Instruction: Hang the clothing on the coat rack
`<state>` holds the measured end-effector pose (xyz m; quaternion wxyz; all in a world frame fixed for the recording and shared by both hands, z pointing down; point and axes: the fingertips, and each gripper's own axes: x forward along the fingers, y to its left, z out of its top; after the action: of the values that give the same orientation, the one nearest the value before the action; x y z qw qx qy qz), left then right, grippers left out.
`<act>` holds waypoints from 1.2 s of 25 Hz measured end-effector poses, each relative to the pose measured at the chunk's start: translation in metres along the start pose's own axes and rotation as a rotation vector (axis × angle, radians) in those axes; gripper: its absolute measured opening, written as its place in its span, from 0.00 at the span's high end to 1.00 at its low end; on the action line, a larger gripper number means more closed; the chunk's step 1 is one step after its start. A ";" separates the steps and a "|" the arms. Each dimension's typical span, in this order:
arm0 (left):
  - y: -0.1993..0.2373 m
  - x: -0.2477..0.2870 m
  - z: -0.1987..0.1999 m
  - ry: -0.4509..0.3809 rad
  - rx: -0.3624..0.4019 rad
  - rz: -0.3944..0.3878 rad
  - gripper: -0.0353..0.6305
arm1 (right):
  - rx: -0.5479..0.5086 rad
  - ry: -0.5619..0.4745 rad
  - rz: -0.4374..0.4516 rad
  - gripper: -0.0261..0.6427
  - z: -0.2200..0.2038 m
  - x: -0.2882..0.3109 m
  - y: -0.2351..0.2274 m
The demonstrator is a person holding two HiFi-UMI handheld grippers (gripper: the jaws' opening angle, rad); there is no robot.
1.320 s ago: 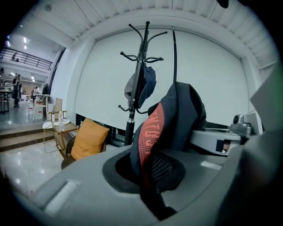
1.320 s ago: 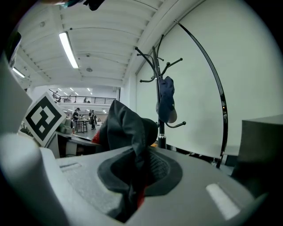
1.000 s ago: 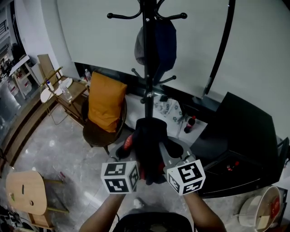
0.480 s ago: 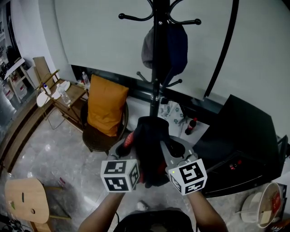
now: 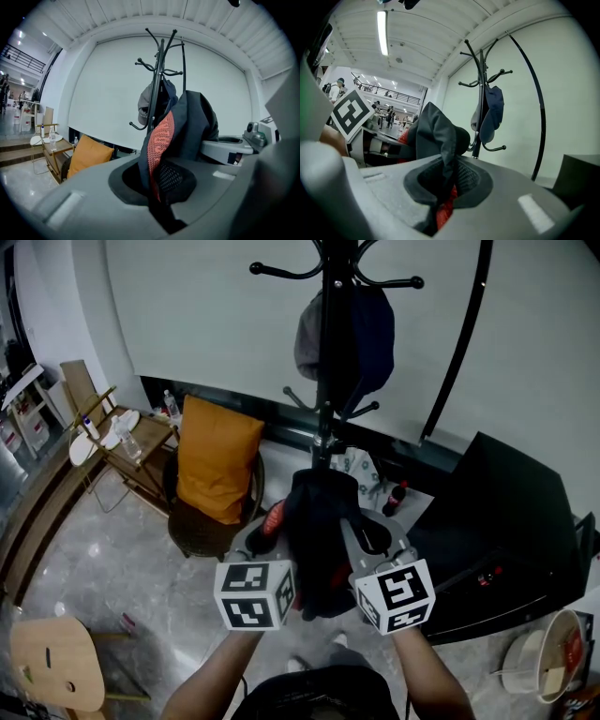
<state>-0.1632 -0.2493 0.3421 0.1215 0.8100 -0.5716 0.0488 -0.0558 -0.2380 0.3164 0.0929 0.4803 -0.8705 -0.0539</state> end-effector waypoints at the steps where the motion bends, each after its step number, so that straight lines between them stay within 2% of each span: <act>1: 0.000 0.003 0.000 0.001 -0.001 -0.002 0.92 | -0.006 0.000 -0.005 0.92 0.000 0.002 -0.002; 12: 0.009 0.042 0.001 0.011 0.009 0.013 0.92 | -0.025 -0.003 -0.020 0.92 -0.008 0.035 -0.028; 30: 0.025 0.101 0.009 0.043 0.010 0.031 0.92 | 0.042 0.003 0.003 0.92 -0.020 0.089 -0.061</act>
<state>-0.1529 -0.3524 0.3588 0.1291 0.8003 -0.5812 0.0710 -0.0471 -0.3460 0.3340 0.0840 0.4809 -0.8720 -0.0348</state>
